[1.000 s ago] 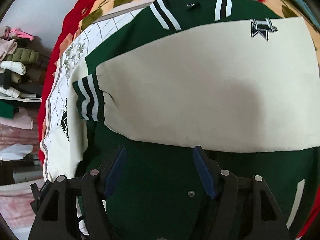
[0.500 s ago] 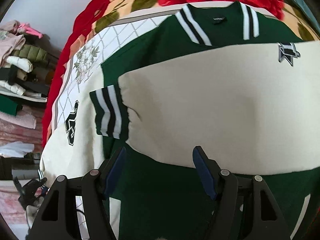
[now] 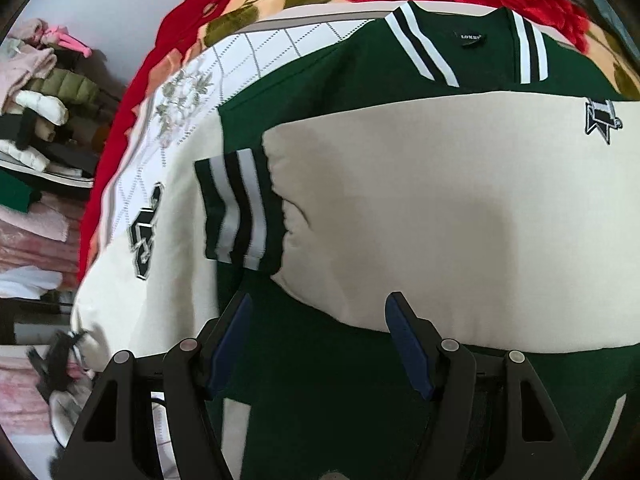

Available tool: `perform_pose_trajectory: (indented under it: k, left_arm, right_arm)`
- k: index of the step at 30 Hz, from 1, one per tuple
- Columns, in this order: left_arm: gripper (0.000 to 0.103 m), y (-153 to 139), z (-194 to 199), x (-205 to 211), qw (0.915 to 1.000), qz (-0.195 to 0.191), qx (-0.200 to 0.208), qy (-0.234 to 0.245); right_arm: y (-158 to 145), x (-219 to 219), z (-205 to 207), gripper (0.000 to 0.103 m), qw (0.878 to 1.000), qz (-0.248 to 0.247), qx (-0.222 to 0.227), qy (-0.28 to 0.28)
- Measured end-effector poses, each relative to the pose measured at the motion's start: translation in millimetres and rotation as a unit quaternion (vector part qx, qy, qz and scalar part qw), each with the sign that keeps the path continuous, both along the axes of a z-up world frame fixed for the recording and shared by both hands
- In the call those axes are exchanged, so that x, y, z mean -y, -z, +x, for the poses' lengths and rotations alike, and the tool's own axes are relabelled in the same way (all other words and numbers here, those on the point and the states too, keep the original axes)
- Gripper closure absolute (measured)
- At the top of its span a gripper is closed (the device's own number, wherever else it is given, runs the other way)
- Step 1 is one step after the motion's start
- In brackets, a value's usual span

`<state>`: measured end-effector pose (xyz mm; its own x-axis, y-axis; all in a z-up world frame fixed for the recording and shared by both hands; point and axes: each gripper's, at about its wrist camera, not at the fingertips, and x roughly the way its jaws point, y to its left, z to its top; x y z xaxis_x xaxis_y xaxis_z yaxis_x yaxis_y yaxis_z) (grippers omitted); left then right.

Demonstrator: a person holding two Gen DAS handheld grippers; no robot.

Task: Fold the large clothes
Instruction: 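Grasp the numbered sleeve cuff with the left gripper and fold it across the body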

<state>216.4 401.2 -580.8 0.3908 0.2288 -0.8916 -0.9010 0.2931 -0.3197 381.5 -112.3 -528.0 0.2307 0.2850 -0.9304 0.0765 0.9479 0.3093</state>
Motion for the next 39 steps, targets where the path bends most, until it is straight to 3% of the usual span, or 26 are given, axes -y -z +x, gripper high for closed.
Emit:
perform_pose_trajectory:
  k: [2,4,8,10,11,12,14,17,20,22,23,26,27,29,32,36,38,39]
  left_arm:
    - [0.068,-3,11,-2,0.9992,0.027,-0.024,0.016]
    - [0.083,-17,25,-8,0.9971,0.051,-0.032,0.047]
    - [0.086,-66,50,-6,0.9877,0.118,-0.016,0.100]
    - [0.086,-96,71,2,0.9788,0.158,-0.005,0.130]
    - [0.086,-106,79,6,0.9749,0.173,-0.002,0.140]
    - [0.086,-123,88,15,0.9682,0.195,0.002,0.157]
    - [0.087,-142,103,28,0.9608,0.215,0.010,0.175]
    - [0.087,-165,117,48,0.9501,0.236,0.015,0.204]
    - [0.087,-183,122,76,0.9339,0.264,0.019,0.241]
    - [0.087,-198,129,114,0.9152,0.284,0.025,0.285]
    - [0.087,-201,128,124,0.9105,0.286,0.028,0.297]
    - [0.088,-214,138,196,0.8786,0.291,0.047,0.376]
    - [0.088,-217,143,209,0.8727,0.291,0.051,0.389]
    - [0.088,-218,150,267,0.8494,0.277,0.068,0.444]
    - [0.089,-217,156,334,0.8249,0.249,0.089,0.500]
    - [0.089,-212,160,440,0.7833,0.200,0.118,0.577]
    - [0.089,-202,161,506,0.7533,0.167,0.124,0.624]
    - [0.089,-200,163,523,0.7461,0.161,0.124,0.634]
  right_arm:
    - [0,-2,1,0.032,1.000,-0.013,0.002,-0.002]
    - [-3,-3,1,0.032,1.000,-0.023,0.007,-0.002]
    - [-8,-9,7,0.032,1.000,-0.013,0.012,-0.006]
    - [-5,-13,14,0.033,1.000,0.011,0.006,0.005]
    - [-4,-16,18,0.035,1.000,0.026,0.007,0.012]
    - [0,-20,24,0.046,0.999,0.044,0.010,0.022]
    - [17,-31,40,0.057,0.997,0.074,-0.008,0.032]
    - [42,-45,59,0.057,0.993,0.102,-0.036,0.034]
    - [25,-38,62,0.057,0.993,0.113,-0.020,0.015]
    - [4,-29,58,0.056,0.997,0.074,0.005,0.006]
    - [-10,-19,53,0.053,0.999,0.043,0.020,0.002]
    - [-35,11,35,0.037,0.999,-0.028,0.041,0.013]
    - [-39,22,30,0.036,0.998,-0.045,0.044,0.020]
    - [-47,53,15,0.036,0.995,-0.077,0.049,0.041]
    - [-52,96,-4,0.036,0.992,-0.095,0.050,0.074]
    - [-46,168,-33,0.036,0.986,-0.098,0.029,0.134]
    - [-40,203,-50,0.036,0.981,-0.102,0.019,0.164]
    - [-37,216,-57,0.036,0.979,-0.104,0.016,0.176]
